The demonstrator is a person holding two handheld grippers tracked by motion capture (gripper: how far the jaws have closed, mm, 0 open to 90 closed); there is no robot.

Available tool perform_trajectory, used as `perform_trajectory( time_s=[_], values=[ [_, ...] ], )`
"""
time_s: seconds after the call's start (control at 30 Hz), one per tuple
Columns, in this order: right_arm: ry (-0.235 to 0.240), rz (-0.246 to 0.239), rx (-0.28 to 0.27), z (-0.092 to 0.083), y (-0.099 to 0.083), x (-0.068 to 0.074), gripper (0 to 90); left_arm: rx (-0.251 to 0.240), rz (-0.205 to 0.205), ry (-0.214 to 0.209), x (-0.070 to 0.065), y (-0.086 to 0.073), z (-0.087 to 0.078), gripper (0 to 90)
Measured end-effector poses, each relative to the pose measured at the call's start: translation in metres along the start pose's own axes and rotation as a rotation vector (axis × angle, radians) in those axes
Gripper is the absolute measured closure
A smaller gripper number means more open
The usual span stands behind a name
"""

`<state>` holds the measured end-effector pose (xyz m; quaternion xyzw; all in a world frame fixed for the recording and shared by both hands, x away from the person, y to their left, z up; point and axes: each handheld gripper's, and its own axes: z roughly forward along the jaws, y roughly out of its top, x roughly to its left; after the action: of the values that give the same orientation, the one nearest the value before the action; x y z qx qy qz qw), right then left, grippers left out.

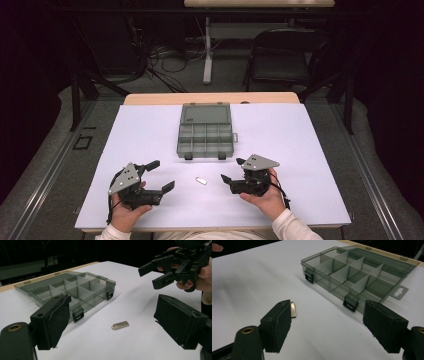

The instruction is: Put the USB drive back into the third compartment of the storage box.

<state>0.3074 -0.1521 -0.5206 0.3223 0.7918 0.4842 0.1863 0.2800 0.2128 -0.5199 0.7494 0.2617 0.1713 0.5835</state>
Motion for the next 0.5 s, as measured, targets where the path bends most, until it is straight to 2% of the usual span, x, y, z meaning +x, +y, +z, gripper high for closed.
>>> perform_trajectory(
  time_s=[0.33, 0.5],
  values=[
    [0.047, 0.008, 0.016, 0.022, 0.009, 0.003, 28.4, 0.003, 0.000, -0.001, 0.000, 0.000, 0.000, 12.9],
    [0.054, 0.011, 0.017, 0.028, 0.012, 0.004, 29.4, 0.006, 0.003, 0.000, 0.000, 0.000, 0.000, 12.9]
  ],
)
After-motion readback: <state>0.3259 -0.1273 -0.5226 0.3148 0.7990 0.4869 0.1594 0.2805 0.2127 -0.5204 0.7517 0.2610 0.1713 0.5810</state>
